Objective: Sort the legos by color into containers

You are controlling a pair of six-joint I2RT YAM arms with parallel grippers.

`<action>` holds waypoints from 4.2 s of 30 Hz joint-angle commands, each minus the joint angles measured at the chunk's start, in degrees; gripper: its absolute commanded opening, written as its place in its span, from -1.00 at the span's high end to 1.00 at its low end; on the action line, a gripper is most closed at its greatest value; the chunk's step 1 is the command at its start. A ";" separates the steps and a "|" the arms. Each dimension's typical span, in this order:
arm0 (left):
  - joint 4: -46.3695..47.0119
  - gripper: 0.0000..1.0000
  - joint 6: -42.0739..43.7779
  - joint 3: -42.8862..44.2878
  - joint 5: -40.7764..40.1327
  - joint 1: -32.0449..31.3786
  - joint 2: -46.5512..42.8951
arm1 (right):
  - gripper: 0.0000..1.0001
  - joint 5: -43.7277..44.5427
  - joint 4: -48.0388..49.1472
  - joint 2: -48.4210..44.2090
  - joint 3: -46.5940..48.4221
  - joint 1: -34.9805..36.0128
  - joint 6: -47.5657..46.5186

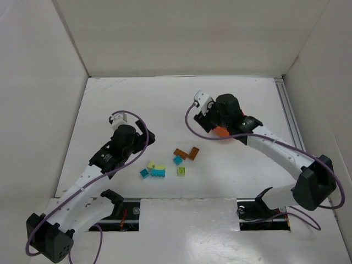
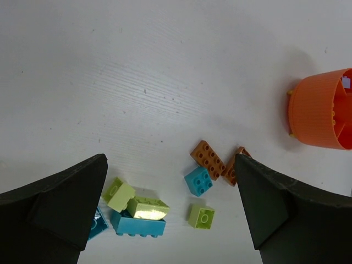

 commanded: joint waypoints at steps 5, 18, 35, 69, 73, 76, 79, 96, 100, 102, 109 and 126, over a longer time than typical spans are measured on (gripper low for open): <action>-0.79 -1.00 -0.65 -1.91 3.08 0.09 -4.96 | -0.34 10.57 -5.02 -0.82 -6.52 12.88 11.23; 2.37 -1.00 -0.12 -6.66 9.75 0.09 -9.18 | -0.69 33.42 3.94 2.51 -15.14 19.12 73.82; 3.51 -1.00 1.63 -8.33 16.26 0.09 -15.77 | -0.29 38.54 -7.13 21.51 -3.09 20.35 90.10; 5.09 -1.00 2.16 -9.38 18.55 0.09 -16.83 | 0.40 49.62 -8.76 20.66 -0.88 25.09 71.45; 5.09 -1.00 2.16 -9.38 18.55 0.09 -16.83 | 0.40 49.00 9.71 14.05 -6.94 25.09 59.09; 5.09 -1.00 2.16 -9.38 18.02 0.09 -16.83 | 0.40 49.00 15.71 11.93 -8.10 24.57 51.46; 5.09 -1.00 2.16 -8.86 16.89 0.09 -16.83 | 0.43 48.56 17.56 9.13 -8.10 22.82 47.31; 8.52 -1.00 2.69 -7.19 12.76 0.09 -14.46 | 0.43 16.15 50.33 -8.81 -26.02 -6.37 24.01; 10.53 -1.00 3.22 -7.19 12.75 0.09 -13.05 | 0.43 12.53 55.08 -11.27 -30.86 -11.98 24.62; 11.15 -1.00 3.22 -6.66 12.75 0.09 -11.64 | 0.43 11.31 57.36 -12.07 -34.11 -13.48 25.24; 13.35 -1.00 3.83 -6.13 12.75 0.09 -8.83 | 0.43 5.24 65.02 -11.81 -38.16 -18.40 25.85; 14.93 -1.00 3.31 -5.61 10.55 0.09 -7.07 | 0.43 -3.82 76.44 2.70 -30.70 -19.73 26.73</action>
